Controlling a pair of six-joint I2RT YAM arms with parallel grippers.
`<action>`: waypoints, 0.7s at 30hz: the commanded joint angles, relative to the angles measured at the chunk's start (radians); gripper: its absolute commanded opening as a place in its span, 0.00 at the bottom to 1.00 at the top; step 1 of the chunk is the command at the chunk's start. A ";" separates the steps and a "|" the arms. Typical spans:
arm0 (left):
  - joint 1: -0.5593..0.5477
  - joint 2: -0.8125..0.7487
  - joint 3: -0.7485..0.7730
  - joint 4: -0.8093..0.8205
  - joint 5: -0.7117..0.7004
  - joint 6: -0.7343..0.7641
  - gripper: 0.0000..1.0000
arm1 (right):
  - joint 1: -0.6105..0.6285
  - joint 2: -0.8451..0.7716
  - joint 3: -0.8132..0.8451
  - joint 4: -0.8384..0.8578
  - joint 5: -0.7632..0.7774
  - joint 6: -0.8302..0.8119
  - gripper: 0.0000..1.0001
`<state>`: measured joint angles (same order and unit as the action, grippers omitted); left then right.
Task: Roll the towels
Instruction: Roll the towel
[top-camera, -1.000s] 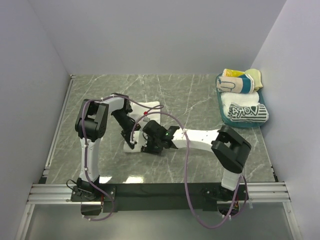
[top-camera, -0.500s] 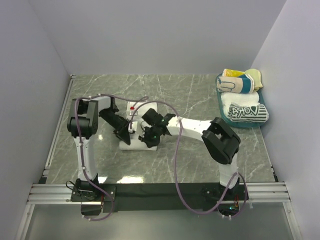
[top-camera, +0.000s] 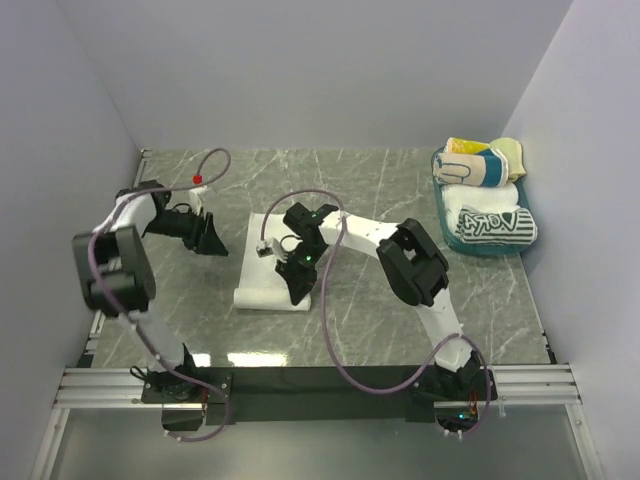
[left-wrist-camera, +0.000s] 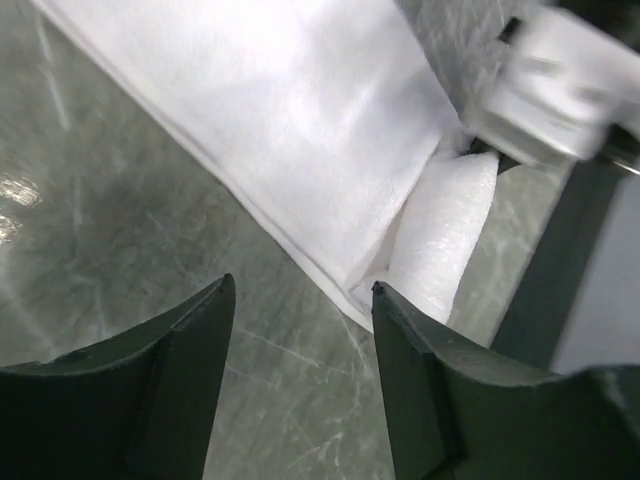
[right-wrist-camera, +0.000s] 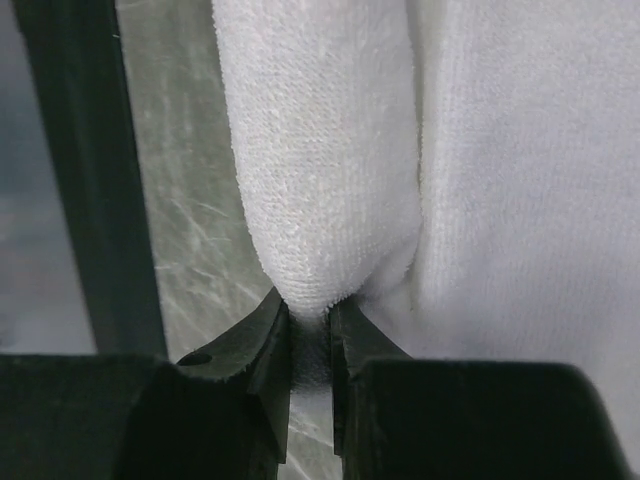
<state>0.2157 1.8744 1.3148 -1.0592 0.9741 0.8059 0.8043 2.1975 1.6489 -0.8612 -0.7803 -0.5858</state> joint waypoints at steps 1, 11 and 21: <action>-0.025 -0.255 -0.119 0.161 -0.043 0.027 0.63 | -0.028 0.137 0.026 -0.206 -0.051 0.016 0.00; -0.362 -0.743 -0.597 0.373 -0.300 0.233 0.70 | -0.071 0.303 0.176 -0.332 -0.126 0.055 0.00; -0.688 -0.790 -0.772 0.577 -0.502 0.220 0.64 | -0.088 0.357 0.203 -0.345 -0.140 0.072 0.00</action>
<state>-0.4347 1.0626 0.5598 -0.5663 0.5556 1.0096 0.7216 2.4794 1.8648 -1.2480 -1.1015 -0.4854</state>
